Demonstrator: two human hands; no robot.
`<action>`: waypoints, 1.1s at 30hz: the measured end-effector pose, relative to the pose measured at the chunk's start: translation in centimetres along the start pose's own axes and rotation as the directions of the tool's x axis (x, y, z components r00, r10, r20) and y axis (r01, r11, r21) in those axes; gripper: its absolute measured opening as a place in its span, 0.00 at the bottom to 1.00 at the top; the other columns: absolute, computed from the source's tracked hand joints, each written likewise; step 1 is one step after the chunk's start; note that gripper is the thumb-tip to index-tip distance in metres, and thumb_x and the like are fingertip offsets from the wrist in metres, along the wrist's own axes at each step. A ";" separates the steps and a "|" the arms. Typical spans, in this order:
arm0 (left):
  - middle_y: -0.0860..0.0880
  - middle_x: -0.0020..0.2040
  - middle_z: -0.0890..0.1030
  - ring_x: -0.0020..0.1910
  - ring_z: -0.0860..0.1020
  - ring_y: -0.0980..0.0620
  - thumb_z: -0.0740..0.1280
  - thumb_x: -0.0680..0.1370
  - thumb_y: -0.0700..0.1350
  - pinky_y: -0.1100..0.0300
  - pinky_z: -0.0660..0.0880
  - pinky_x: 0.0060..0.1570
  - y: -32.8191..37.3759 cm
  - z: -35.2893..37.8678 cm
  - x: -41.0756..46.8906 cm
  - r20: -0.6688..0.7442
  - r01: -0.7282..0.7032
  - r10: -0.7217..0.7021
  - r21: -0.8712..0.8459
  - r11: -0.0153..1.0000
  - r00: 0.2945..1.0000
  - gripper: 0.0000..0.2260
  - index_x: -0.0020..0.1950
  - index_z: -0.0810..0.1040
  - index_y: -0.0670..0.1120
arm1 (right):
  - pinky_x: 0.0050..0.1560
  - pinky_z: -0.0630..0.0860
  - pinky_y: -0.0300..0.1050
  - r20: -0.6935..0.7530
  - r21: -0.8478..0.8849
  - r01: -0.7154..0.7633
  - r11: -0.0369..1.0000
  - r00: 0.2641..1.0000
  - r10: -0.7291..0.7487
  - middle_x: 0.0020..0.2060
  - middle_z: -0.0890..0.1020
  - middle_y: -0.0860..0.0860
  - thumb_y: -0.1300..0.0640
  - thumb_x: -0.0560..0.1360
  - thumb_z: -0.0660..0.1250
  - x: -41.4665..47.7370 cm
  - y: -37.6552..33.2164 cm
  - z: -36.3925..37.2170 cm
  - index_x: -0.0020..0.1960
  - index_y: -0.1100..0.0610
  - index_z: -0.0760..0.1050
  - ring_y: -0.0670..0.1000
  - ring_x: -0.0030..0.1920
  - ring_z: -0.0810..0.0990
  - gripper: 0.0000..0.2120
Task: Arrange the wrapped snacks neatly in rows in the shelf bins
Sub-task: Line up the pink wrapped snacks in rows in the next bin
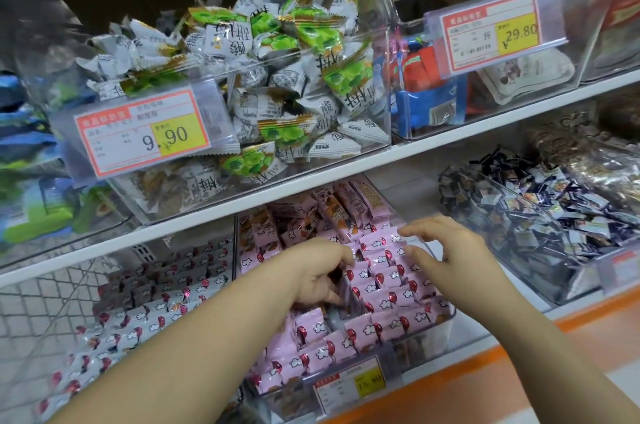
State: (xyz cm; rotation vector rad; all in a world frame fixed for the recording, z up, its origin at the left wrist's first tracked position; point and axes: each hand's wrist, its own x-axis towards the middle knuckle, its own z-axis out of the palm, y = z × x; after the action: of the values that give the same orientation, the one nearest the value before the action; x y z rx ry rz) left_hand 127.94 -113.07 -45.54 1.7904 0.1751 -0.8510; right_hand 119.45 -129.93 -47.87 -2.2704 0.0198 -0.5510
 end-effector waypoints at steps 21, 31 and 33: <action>0.49 0.46 0.72 0.37 0.71 0.57 0.70 0.75 0.49 0.57 0.78 0.49 -1.7 1.8 0.2 -0.055 -0.047 0.056 0.153 0.987 0.997 0.29 0.69 0.63 0.38 | 0.57 0.71 0.42 0.257 0.076 -0.242 0.967 0.942 0.216 0.64 0.75 0.48 0.49 0.76 0.65 -0.6 0.8 0.7 0.72 0.49 0.62 0.50 0.62 0.74 0.26; 0.49 0.58 0.74 0.53 0.73 0.50 0.67 0.72 0.65 0.58 0.71 0.51 -0.6 -0.2 -0.9 -0.044 -0.073 0.234 0.880 0.469 0.971 0.34 0.67 0.64 0.44 | 0.56 0.69 0.42 0.283 0.032 -0.230 0.973 0.935 0.211 0.66 0.73 0.49 0.48 0.77 0.64 -0.7 0.8 0.5 0.73 0.48 0.59 0.51 0.63 0.73 0.27; 0.48 0.60 0.74 0.54 0.73 0.50 0.68 0.72 0.64 0.58 0.70 0.51 -1.0 0.2 -0.4 -0.047 -0.093 0.254 0.853 0.513 0.966 0.33 0.67 0.65 0.44 | 0.49 0.71 0.39 0.277 0.028 -0.227 0.973 0.937 0.210 0.60 0.77 0.48 0.48 0.77 0.64 -0.6 0.7 0.6 0.72 0.49 0.60 0.48 0.55 0.76 0.26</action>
State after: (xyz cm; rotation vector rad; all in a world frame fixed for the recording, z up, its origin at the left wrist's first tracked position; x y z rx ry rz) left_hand 127.05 -112.76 -46.07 2.7607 -0.4046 -0.6622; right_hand 119.22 -129.92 -48.98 -2.2300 0.1159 -0.1171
